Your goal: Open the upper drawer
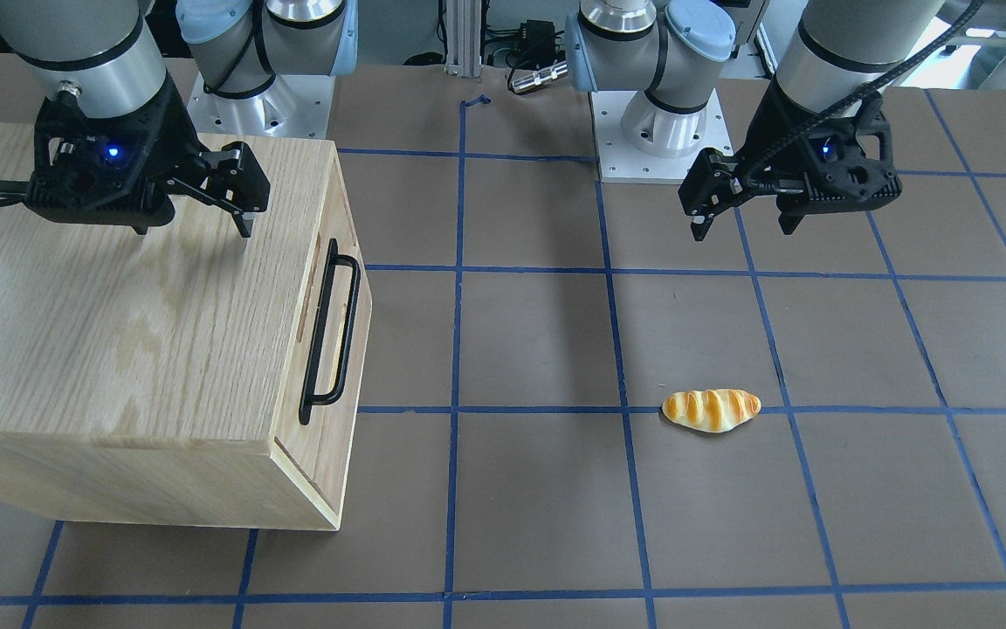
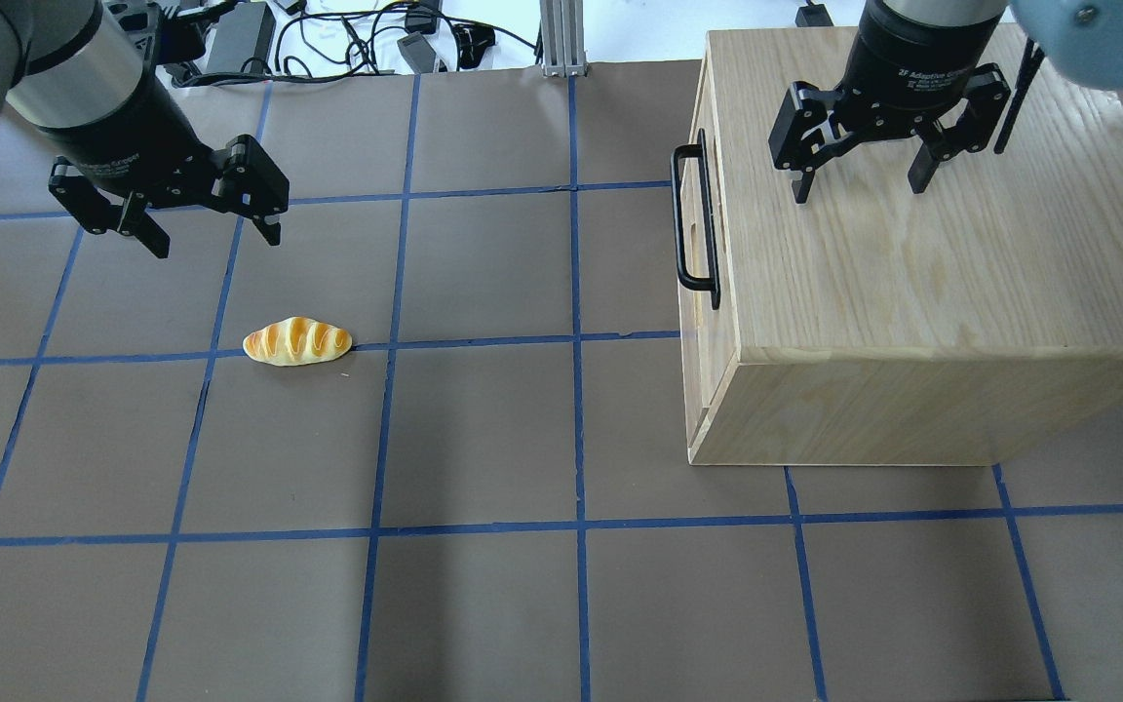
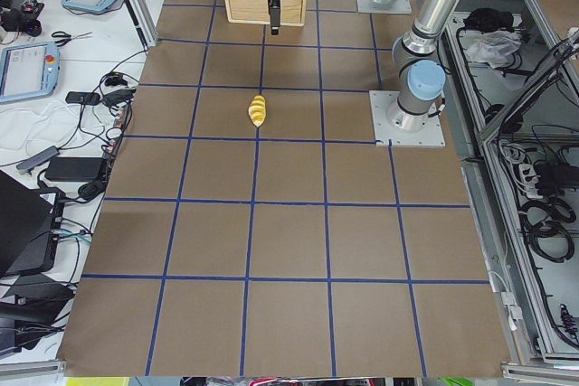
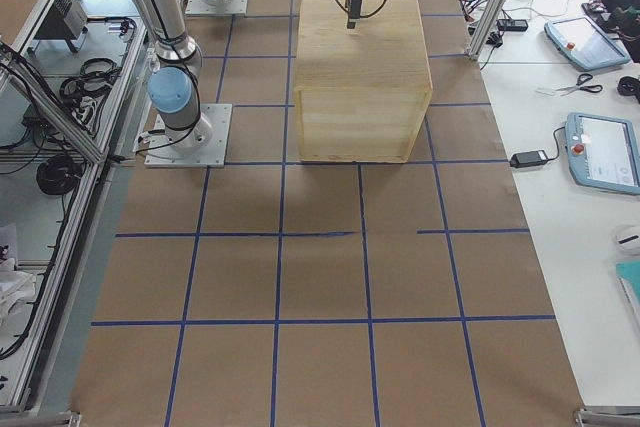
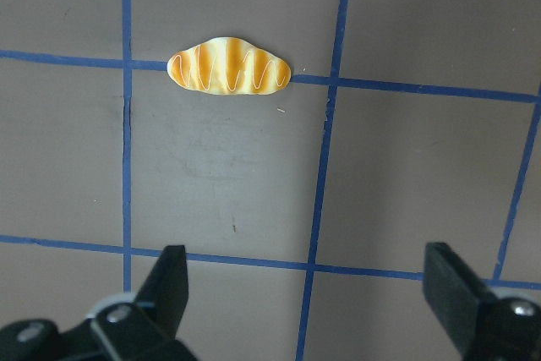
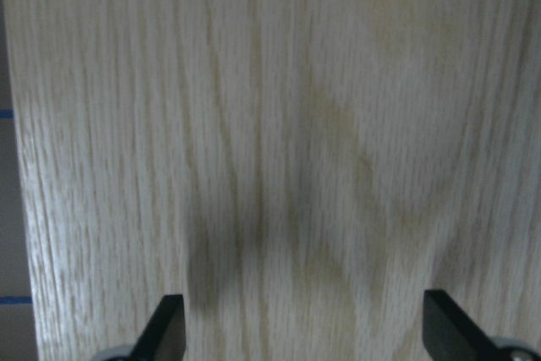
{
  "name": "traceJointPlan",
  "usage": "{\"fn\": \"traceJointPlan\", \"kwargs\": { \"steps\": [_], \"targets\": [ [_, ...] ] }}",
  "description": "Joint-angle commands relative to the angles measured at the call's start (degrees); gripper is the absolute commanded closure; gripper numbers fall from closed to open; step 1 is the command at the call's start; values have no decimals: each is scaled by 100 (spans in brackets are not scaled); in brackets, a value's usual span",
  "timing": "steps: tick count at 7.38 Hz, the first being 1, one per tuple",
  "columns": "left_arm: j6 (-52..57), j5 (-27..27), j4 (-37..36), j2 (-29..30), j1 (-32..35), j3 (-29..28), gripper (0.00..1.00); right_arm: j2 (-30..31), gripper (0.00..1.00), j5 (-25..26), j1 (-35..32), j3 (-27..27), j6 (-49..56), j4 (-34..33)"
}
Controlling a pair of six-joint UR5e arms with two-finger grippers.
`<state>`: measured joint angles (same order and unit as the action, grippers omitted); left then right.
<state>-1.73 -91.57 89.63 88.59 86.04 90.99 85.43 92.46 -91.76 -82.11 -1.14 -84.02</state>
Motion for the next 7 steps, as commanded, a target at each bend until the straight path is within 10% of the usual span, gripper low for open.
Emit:
{"fn": "traceJointPlan", "kwargs": {
  "steps": [1,7],
  "targets": [
    [5,7,10,-9,-17,6,0,0,0,0,0,2,0,0],
    [14,-54,54,-53,-43,-3,0,0,0,0,0,2,8,0]
  ]
}}
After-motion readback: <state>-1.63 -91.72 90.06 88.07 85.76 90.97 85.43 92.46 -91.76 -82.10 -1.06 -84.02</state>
